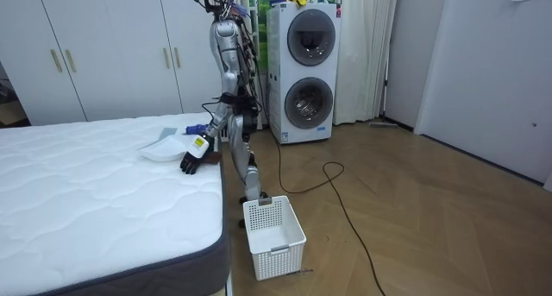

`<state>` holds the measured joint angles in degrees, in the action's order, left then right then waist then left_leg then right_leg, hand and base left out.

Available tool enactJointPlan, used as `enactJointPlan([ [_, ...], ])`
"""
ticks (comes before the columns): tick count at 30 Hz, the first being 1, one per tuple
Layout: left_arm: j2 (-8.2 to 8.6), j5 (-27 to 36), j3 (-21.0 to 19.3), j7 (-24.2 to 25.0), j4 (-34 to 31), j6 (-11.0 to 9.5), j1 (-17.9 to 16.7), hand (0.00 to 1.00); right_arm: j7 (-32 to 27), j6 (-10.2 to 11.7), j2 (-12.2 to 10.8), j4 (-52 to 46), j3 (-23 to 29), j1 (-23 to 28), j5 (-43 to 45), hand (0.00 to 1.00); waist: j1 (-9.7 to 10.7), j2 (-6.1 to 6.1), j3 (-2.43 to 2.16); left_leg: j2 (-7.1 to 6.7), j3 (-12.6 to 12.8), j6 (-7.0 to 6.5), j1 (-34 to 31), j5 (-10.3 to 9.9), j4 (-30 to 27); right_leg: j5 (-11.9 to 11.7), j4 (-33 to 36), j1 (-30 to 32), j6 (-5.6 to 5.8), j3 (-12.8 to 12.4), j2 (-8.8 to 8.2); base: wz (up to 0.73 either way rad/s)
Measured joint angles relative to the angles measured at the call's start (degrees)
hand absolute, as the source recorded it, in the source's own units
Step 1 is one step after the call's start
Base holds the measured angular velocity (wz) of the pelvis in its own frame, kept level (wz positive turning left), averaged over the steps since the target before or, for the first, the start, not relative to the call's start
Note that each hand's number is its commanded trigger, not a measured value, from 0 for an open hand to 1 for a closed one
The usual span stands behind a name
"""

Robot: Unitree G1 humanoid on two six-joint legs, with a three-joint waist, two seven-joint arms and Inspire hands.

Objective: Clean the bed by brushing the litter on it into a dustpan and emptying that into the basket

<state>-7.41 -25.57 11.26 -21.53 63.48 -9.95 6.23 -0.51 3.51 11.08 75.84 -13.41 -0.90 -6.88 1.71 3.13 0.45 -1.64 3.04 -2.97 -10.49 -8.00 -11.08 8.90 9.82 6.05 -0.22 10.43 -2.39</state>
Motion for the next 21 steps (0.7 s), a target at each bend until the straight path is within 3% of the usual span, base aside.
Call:
enactJointPlan([
  [11,-2.67,-0.3,-0.9,-4.7,0.0,4.3,3.3,1.00,0.7,-2.5,-0.3,0.1,-1.3,-0.4,-2.4,0.00,0.6,1.24,0.49,-0.08,-0.1,-0.02,0.2,0.0,0.4,0.0,-0.1,0.0,0.01,0.6,-0.09,0.00],
  [16,-2.74,-0.3,-1.0,-5.5,0.6,5.9,3.3,1.00,0.7,-3.3,-0.5,-0.2,-1.6,-0.4,-4.6,0.00,1.0,1.29,0.42,-0.08,0.0,-0.02,0.3,0.0,0.4,0.0,-0.1,0.0,0.01,0.5,-0.11,0.00],
  [21,-1.57,0.0,-1.1,-5.7,0.8,6.6,1.7,1.00,0.6,-3.6,-0.7,-0.3,-1.6,-0.4,-6.2,0.00,1.0,1.38,0.36,-0.06,0.0,-0.02,0.3,0.0,0.3,0.0,-0.1,-0.1,0.01,0.4,-0.12,0.00],
])
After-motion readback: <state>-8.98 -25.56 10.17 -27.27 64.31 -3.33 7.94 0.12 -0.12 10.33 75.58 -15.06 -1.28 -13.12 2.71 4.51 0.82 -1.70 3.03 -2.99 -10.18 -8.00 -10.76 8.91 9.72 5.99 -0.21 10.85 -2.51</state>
